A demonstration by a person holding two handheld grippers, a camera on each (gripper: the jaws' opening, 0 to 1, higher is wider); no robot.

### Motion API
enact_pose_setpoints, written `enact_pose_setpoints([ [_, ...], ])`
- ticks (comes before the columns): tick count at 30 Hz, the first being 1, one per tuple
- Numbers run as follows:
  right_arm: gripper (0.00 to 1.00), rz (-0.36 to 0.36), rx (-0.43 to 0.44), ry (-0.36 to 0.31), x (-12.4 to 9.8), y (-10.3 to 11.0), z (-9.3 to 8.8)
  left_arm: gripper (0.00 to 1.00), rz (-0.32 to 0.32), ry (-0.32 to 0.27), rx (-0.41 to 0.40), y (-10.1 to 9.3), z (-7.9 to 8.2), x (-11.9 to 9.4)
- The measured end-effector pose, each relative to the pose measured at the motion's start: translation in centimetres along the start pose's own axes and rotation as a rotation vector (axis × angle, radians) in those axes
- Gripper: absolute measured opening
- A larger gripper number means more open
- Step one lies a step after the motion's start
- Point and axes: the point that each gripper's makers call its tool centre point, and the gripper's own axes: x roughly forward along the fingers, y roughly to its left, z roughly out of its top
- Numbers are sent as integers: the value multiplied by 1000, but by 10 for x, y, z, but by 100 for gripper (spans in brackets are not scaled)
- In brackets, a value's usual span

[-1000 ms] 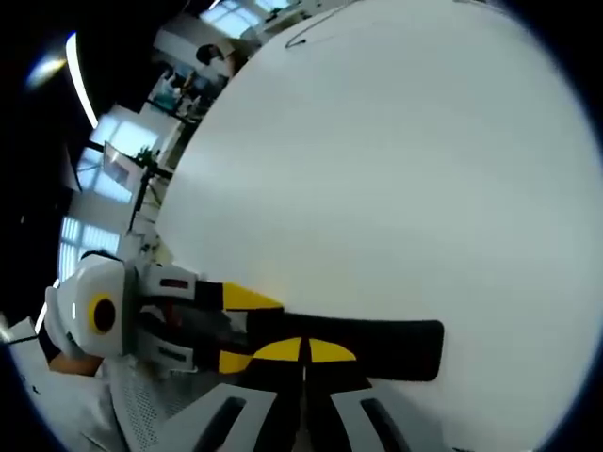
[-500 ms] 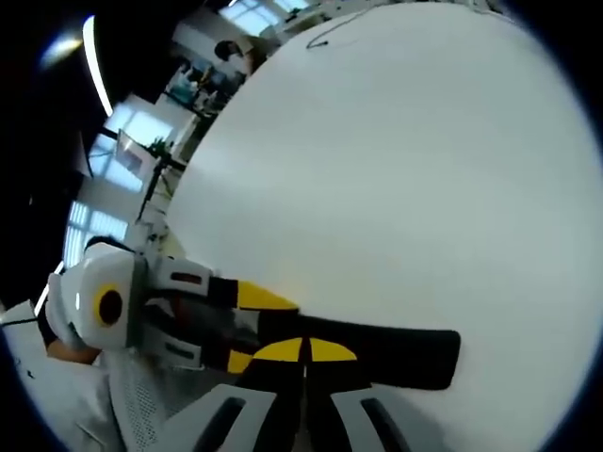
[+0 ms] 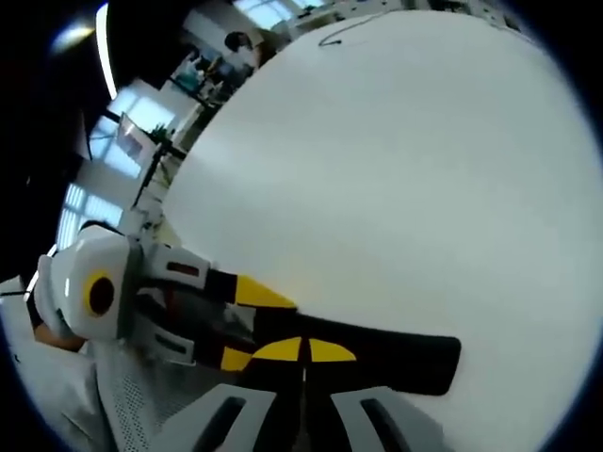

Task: Press the specified remote control buttons in sequence, fully releasing each button before pressing the next.

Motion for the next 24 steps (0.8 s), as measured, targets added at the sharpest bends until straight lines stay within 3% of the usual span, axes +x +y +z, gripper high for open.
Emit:
enact_pose_setpoints([
  [3,0,7,7,-3,0,0,0,24,11,14,-14,0,1,0],
  [10,0,-31,-77,5,1,3,0,24,27,51,-36,1,1,1],
  [15,0,-29,-48,5,-1,0,0,24,36,54,-40,1,1,2],
  [19,0,-45,-82,-118,-16,3,20,24,39,51,-35,1,1,2],
  [24,0,-106,-130,-323,-59,1,45,24,39,51,-31,1,1,2],
])
